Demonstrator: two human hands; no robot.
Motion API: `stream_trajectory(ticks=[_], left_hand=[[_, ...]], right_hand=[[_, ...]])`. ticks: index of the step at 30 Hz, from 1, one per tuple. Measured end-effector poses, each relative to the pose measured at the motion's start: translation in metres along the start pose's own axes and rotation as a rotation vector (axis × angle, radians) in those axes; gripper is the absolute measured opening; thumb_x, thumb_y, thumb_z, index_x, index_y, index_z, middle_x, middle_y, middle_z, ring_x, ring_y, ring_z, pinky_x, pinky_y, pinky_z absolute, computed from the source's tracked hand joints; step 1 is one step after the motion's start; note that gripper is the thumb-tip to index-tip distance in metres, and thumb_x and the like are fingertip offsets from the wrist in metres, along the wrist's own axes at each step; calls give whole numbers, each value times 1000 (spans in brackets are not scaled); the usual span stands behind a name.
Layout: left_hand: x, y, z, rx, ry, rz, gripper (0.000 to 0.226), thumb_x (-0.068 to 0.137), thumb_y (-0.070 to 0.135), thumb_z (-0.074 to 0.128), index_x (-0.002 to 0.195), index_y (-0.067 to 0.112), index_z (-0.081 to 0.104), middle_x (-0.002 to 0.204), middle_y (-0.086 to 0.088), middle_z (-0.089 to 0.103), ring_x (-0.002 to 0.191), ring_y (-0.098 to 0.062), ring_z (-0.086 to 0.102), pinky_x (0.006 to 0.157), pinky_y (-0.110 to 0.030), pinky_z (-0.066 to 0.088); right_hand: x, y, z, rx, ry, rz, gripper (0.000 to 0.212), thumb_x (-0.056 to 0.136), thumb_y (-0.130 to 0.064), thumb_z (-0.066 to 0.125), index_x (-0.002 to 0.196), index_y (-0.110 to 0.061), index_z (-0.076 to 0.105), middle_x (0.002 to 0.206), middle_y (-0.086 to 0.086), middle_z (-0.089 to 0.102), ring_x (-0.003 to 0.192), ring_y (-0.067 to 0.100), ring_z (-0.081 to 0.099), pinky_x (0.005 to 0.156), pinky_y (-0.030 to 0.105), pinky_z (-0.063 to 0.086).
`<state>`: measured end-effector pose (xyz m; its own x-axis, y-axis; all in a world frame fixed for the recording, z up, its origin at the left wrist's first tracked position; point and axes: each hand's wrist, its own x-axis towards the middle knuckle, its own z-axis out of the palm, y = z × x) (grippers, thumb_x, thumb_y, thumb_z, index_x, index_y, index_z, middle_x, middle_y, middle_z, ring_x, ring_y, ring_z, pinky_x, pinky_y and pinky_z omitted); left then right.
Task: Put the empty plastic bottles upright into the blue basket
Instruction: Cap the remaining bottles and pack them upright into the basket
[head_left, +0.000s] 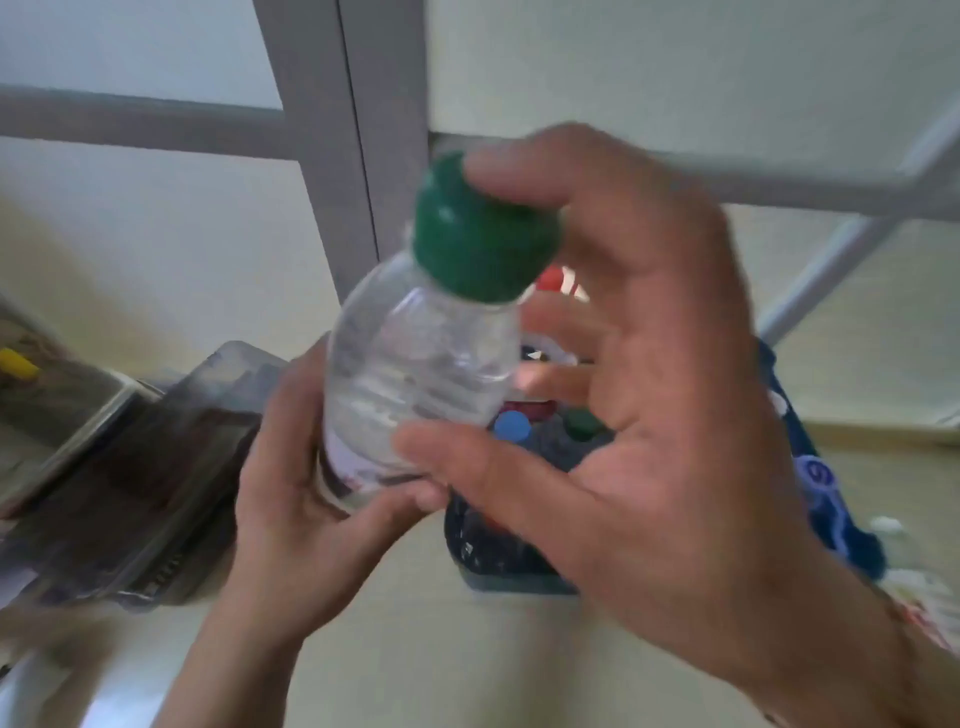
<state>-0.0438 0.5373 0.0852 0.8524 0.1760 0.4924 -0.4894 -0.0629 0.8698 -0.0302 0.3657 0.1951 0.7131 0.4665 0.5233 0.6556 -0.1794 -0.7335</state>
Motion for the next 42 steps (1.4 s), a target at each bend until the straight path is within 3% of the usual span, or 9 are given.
stream_trajectory(ticks=[2,5,9,14,22,28,33,39,42], left_hand=[[24,17,22,11,-179,41,68,78,43,80,133,19,49,123,2,63,114,-17,63,93,-31,50],[38,17,46,133,-392,35,70,76,28,84,134,12,47,127,2,62,118,-16,62,97,-32,50],[42,5,70,247,-662,-33,78,72,28,89,138,15,50,130,9,63,120,-7,60,99,-36,52],[30,-24,78,569,-899,12,65,66,50,86,121,29,58,112,15,69,101,-6,64,84,-36,54],[17,-41,73,1037,-902,225,63,66,74,56,112,32,64,93,15,71,87,-16,59,77,-38,40],[2,-49,69,1008,-852,246,37,61,52,72,86,32,55,70,14,62,72,-18,55,65,-38,39],[1,-49,76,1047,-837,152,21,62,48,53,68,28,56,56,10,53,61,-16,52,61,-37,38],[-2,-35,82,1145,-860,38,25,52,44,68,70,27,64,59,10,59,64,-17,59,63,-37,41],[-5,-21,81,1098,-778,120,33,55,31,72,88,31,74,83,16,72,84,-14,63,70,-35,38]], right_hand=[[-1,-3,-30,-65,90,98,62,76,-37,77,129,-32,44,126,-24,59,110,7,65,81,24,57],[-13,0,-59,-191,111,147,68,71,-50,74,131,-38,45,126,-21,61,106,6,67,77,20,58],[-45,19,-68,-276,91,96,66,76,-30,80,129,-45,42,123,-16,59,109,19,66,80,29,60],[-89,62,-53,-307,52,166,67,76,-23,81,131,-39,46,125,-25,53,115,4,60,90,24,55],[-122,115,-16,-263,5,289,64,78,-19,79,128,-35,44,129,-17,48,115,5,55,93,26,50],[-120,124,-6,-340,-145,334,54,81,-23,72,123,-36,41,125,-12,47,101,20,59,84,37,52],[-116,130,-8,-319,-240,399,42,88,-25,63,122,-36,41,114,-7,48,87,27,62,78,43,52],[-109,128,-11,-356,-336,466,43,90,-20,58,124,-28,33,110,6,48,87,35,58,67,36,40],[-109,110,-29,-397,-360,445,40,91,-24,58,123,-28,34,112,5,54,92,33,60,65,37,42]])
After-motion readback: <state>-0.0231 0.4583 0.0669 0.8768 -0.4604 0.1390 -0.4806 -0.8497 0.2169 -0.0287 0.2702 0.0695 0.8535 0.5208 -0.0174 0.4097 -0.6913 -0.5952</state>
